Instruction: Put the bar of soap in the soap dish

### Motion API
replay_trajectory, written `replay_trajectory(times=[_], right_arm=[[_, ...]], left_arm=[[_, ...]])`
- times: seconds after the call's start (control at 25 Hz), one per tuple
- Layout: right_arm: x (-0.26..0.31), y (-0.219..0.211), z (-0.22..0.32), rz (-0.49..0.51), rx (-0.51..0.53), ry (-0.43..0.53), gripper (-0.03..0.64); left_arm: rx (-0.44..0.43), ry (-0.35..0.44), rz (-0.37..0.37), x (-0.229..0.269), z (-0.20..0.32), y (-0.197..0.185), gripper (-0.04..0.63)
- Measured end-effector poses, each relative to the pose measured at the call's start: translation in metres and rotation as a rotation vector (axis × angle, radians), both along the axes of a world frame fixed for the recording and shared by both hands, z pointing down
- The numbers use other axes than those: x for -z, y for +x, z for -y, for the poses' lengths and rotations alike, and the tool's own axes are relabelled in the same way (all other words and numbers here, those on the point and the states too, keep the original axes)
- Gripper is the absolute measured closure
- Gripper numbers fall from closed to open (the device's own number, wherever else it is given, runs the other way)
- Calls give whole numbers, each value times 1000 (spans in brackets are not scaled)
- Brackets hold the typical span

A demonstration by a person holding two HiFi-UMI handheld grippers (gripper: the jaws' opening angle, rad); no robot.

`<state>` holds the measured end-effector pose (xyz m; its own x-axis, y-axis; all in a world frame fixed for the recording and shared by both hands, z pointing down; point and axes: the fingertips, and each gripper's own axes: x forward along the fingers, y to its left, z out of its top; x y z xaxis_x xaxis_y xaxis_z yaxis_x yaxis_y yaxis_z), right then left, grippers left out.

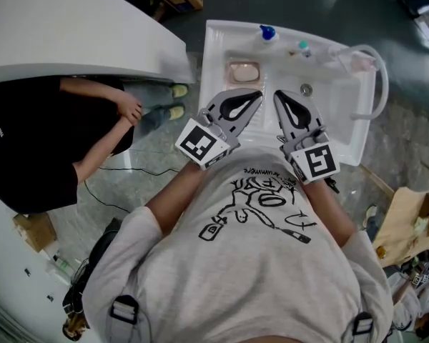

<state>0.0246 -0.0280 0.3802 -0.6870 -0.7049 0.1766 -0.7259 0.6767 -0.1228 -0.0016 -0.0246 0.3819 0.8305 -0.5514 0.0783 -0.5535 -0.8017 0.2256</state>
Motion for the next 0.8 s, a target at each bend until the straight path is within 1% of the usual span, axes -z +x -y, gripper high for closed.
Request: replay_trajectory(times=[0.08,0.12,0.2,0.28,0.36,0.44,0.64,0.8], right_arm=[[12,-4,-7,22,17,13,595],[17,-5,-11,17,28,18,595],[28,-7,-17,10,43,30,595],[44,-9,-21,51,31,43,595],[57,-10,-28,66,41,47,594],[65,-11,-37,59,69,49,594],[96,-10,-43,103,40,60,595],[109,-13,-50,96,44,89,595]], left_arm=[[-9,-10,-37,15,-6,0,586],[-10,-6,-50,23,-9,0,586],[-9,12,-76,39,-14,-2,586],[-15,34,-94,55,-20,-2,588],[-25,49,-97,69,-28,-1,588],[-24,59,-94,81,-36,0,588],[21,69,-90,101,-45,-5,588],[55,78,-107,109,-46,-14,588]])
